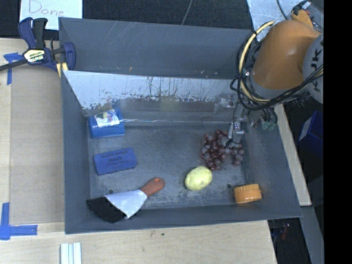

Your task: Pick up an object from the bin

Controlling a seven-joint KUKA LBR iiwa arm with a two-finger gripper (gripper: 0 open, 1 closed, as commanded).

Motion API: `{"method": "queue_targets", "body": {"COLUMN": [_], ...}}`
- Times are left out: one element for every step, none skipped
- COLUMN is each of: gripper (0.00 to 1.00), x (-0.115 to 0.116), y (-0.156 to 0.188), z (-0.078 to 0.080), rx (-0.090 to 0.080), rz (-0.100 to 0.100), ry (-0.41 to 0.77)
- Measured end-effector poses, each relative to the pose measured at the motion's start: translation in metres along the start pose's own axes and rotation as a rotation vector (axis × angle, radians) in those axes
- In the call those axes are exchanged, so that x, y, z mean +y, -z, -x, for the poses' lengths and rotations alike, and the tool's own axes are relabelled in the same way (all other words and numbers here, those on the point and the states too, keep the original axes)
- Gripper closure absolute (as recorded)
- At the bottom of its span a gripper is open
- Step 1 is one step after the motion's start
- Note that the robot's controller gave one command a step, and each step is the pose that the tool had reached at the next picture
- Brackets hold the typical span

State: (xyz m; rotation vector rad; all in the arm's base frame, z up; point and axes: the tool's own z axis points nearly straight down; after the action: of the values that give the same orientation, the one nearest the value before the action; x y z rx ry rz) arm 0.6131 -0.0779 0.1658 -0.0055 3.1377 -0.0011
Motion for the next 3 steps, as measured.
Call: {"method": "queue_targets", "body": {"gripper": [0.00, 0.00, 0.00], "x": [0.000, 0.003, 0.008], "y": [0.000, 0.001, -0.030], "z": [0.000, -0.002, -0.016], "rx": [0.000, 0.001, -0.011], "rz": [0.000, 0.000, -0.002], "ry": [-0.001, -0.011, 0.010]}}
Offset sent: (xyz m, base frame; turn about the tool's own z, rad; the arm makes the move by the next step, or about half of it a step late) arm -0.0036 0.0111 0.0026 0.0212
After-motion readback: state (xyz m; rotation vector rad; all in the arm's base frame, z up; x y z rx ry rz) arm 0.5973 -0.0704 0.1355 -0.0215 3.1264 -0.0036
